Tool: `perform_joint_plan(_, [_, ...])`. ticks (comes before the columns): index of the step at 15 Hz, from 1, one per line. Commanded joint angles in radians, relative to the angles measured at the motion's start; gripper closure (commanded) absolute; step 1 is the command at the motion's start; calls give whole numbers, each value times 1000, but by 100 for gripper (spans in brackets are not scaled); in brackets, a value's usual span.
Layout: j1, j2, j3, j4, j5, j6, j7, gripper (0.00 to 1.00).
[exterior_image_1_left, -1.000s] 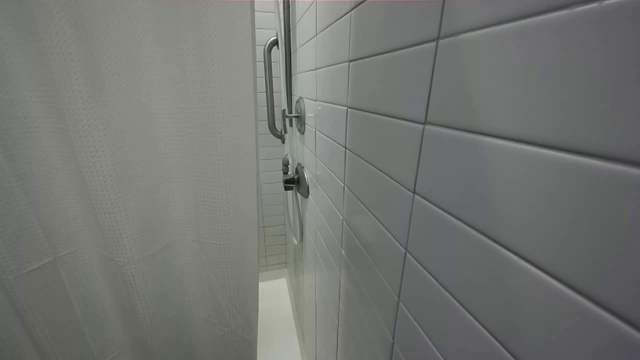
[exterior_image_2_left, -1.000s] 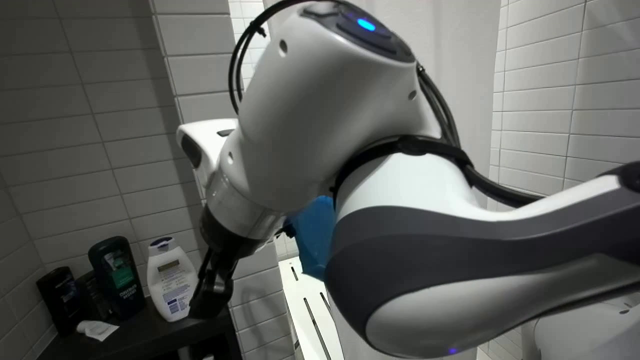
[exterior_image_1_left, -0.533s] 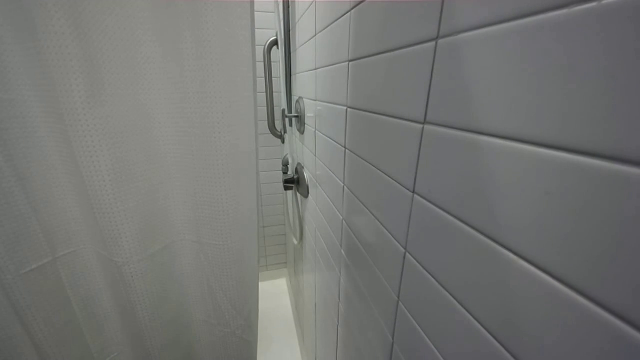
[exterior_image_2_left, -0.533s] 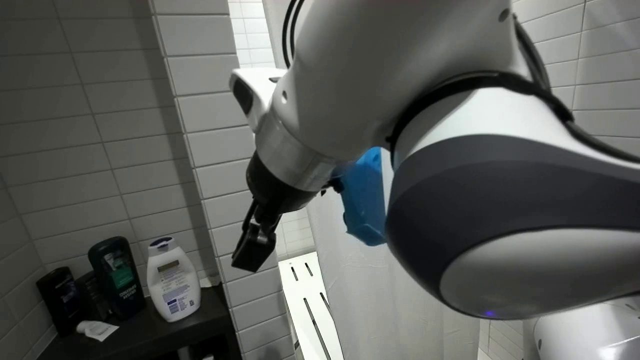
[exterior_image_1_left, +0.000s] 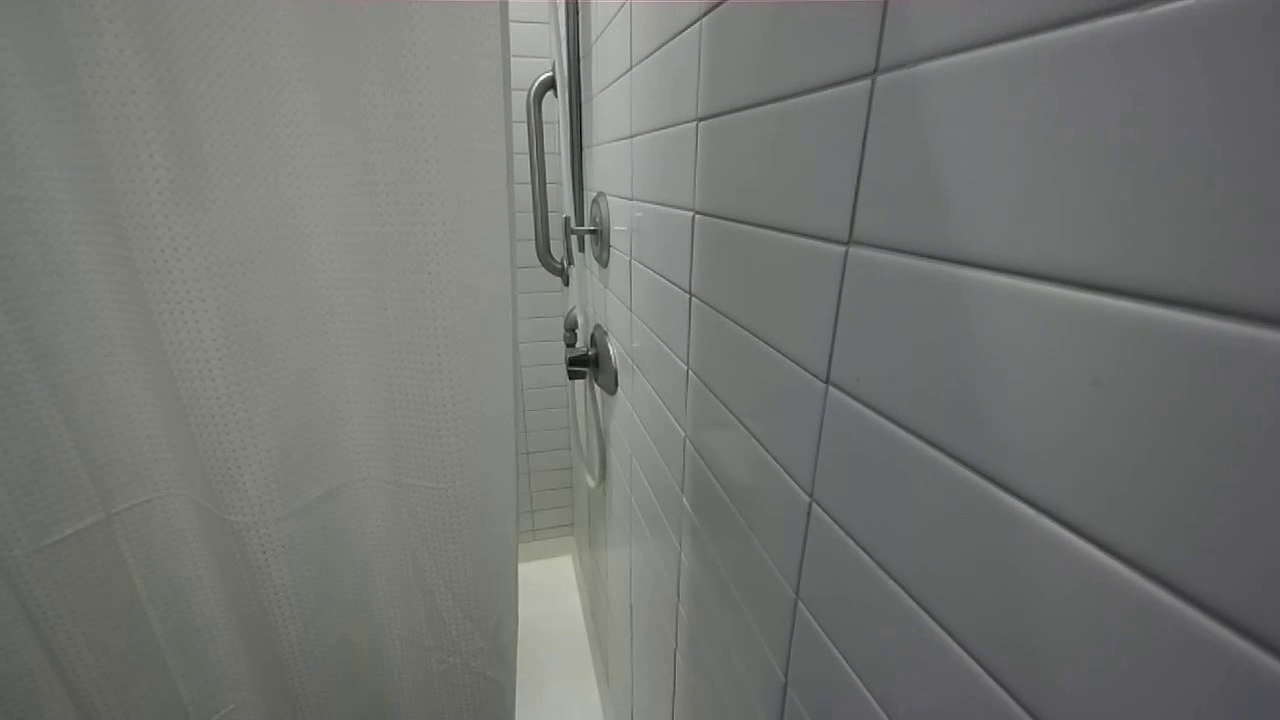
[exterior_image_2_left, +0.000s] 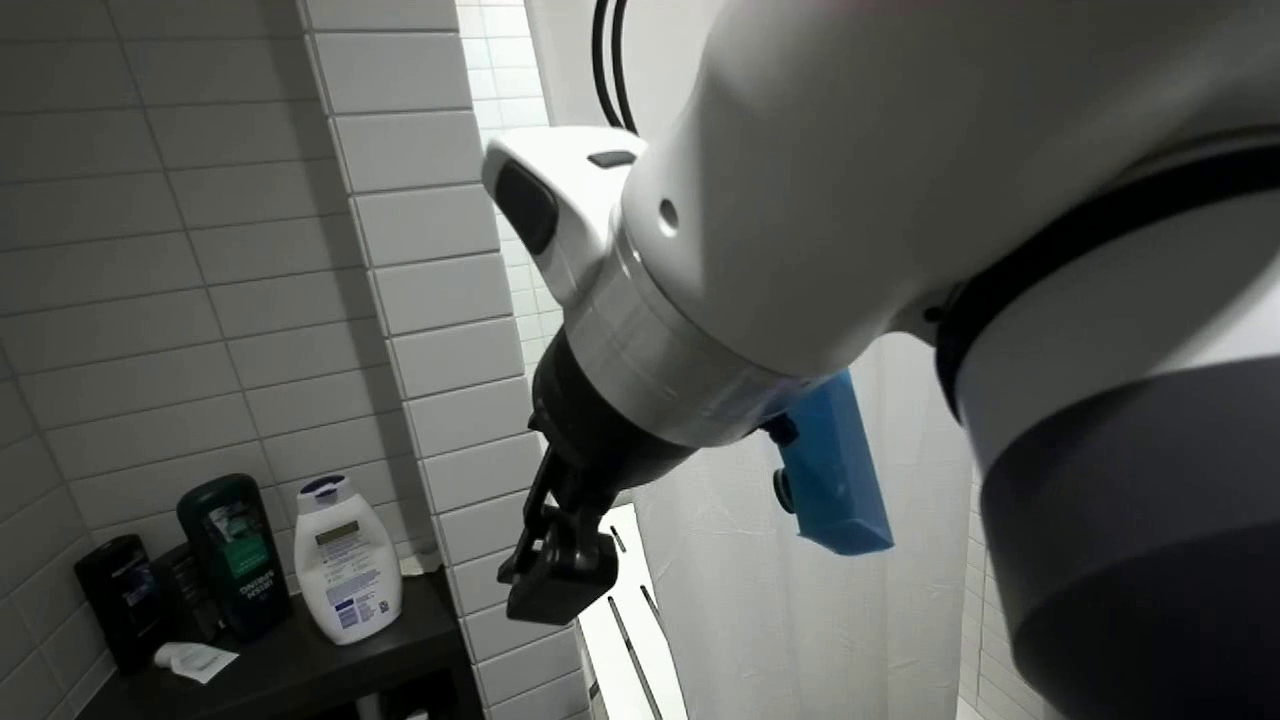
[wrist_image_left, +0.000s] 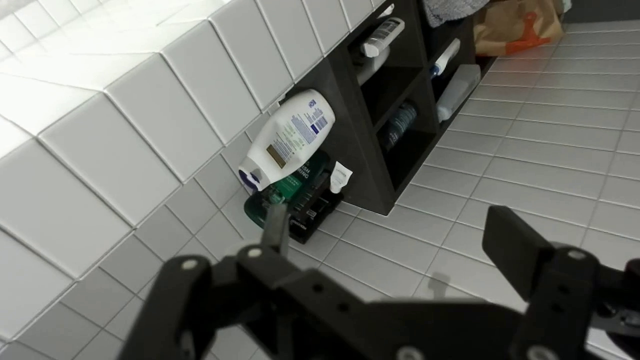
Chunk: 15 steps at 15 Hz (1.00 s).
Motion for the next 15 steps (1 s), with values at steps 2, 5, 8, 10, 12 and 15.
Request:
perform_joint_plan(2, [22,56,-20,-6,68,138,40,0])
perform_joint_plan(5, [40,140,-39,46,149,256,41,0])
perform_joint_plan(8, [37,199,-63,121,195,253,38,0])
perform_joint_plan(10, [14,239,-76,209,212,183,51,0])
perform_joint_plan(12, [-42,291,-65,346,218,28,96,0])
perform_joint_plan(15, [-125,369,-35,529,218,-207,145,0])
